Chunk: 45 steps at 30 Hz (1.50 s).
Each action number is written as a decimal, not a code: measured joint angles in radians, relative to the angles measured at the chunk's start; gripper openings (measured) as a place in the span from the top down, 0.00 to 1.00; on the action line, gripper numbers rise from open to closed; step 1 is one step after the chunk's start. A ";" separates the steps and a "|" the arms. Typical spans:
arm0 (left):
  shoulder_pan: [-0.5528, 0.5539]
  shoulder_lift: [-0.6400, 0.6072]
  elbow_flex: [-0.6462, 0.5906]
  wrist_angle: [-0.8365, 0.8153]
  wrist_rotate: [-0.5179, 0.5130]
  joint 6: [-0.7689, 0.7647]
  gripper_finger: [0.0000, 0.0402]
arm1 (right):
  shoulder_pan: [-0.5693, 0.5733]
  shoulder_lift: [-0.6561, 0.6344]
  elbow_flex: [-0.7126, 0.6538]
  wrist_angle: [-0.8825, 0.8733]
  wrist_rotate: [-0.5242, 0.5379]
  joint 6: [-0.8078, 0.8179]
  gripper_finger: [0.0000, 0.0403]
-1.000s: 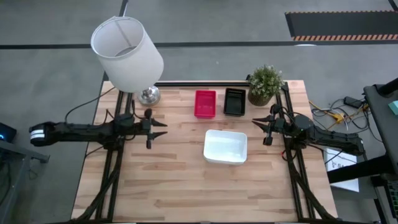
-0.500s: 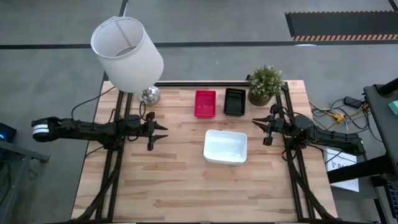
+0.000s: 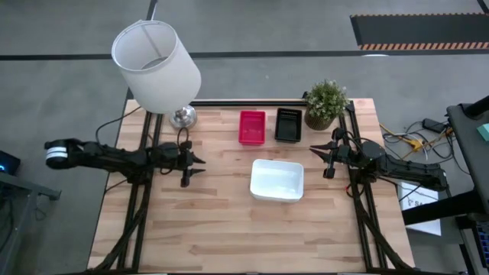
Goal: Stack baskets by color
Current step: Return to Home Position
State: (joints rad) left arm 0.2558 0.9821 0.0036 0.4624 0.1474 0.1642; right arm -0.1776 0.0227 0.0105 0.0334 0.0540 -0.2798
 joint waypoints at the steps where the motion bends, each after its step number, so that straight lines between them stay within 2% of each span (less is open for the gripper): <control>1: 0.000 0.010 0.000 0.000 0.000 0.000 0.67 | 0.000 0.000 0.000 0.000 0.000 0.000 0.92; 22: 0.000 0.172 0.000 0.014 0.005 -0.001 0.67 | 0.000 0.000 0.000 0.000 0.000 0.000 0.92; 45: 0.000 0.163 0.033 0.061 -0.002 0.000 0.67 | 0.000 0.000 0.000 0.000 0.000 0.000 0.92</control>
State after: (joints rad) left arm 0.2558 1.1450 0.0364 0.5236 0.1455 0.1646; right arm -0.1776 0.0227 0.0101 0.0334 0.0540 -0.2798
